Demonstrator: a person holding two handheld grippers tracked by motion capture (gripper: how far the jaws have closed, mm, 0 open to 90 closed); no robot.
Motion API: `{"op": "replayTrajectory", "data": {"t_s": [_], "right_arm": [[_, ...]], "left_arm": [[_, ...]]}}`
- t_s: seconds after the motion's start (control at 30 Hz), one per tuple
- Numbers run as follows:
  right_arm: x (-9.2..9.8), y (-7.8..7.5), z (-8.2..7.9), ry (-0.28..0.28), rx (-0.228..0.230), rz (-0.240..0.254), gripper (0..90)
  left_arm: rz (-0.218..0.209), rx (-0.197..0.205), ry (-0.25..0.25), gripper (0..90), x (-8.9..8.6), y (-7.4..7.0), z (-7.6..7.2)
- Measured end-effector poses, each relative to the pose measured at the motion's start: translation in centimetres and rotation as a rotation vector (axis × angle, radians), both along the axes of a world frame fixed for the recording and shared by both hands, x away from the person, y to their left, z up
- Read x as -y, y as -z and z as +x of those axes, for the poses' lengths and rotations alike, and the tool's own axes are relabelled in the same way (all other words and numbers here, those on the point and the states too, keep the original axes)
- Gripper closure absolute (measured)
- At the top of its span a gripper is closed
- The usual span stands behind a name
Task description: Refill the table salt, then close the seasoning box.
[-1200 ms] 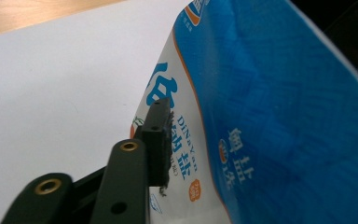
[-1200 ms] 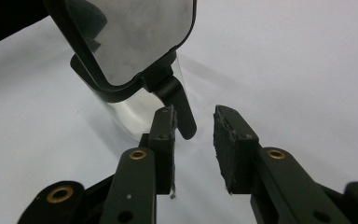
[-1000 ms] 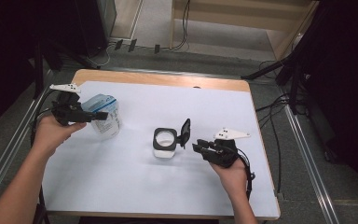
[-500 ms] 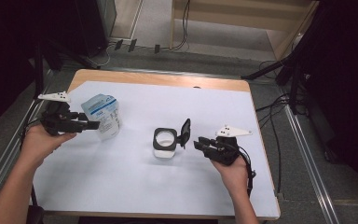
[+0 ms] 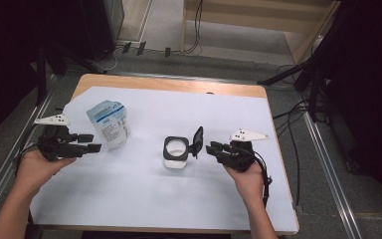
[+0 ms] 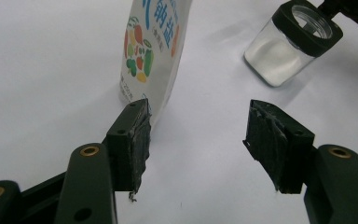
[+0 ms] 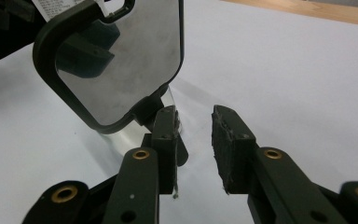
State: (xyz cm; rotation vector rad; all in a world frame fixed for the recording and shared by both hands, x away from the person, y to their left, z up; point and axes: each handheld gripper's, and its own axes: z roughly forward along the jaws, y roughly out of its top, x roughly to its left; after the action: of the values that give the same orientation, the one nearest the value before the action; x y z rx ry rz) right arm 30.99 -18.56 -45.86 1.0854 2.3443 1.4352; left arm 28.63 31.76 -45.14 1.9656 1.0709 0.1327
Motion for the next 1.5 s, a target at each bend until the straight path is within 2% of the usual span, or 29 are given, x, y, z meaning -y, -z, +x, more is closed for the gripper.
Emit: {"op": "replayTrajectory", "data": {"t_s": [0.13, 0.33, 0.53, 0.63, 0.87, 1.1, 1.5], "right_arm": [[-0.1, -0.1, 0.2, 0.007, -0.004, 0.014, 78.5], [-0.5, -0.6, 1.3, 0.009, -0.049, 0.047, 90.0], [-1.5, -1.6, 1.9, -0.036, -0.038, 0.060, 90.0], [-1.9, -1.9, 1.7, -0.056, -0.035, 0.064, 90.0], [-2.1, -2.1, 1.4, -0.049, -0.032, 0.060, 90.0], [-2.6, -2.3, 1.3, -0.060, -0.025, 0.060, 90.0], [-4.6, -1.9, 1.7, -0.098, -0.038, 0.044, 90.0]], "left_arm": [[0.015, -0.002, -0.002, 40.4, 0.2, 0.6, -0.4], [0.027, -0.007, 0.006, 39.7, 0.7, 1.0, -0.3], [0.027, 0.000, -0.003, 39.8, 0.7, 1.2, 0.0], [0.046, 0.005, -0.011, 39.8, 0.7, 1.3, 0.0], [0.032, 0.000, -0.025, 40.2, 0.5, 1.5, 0.2], [0.043, -0.017, -0.021, 40.2, 0.7, 1.8, 0.4], [0.024, -0.021, -0.031, 40.2, 0.1, 1.8, 0.4]]}}
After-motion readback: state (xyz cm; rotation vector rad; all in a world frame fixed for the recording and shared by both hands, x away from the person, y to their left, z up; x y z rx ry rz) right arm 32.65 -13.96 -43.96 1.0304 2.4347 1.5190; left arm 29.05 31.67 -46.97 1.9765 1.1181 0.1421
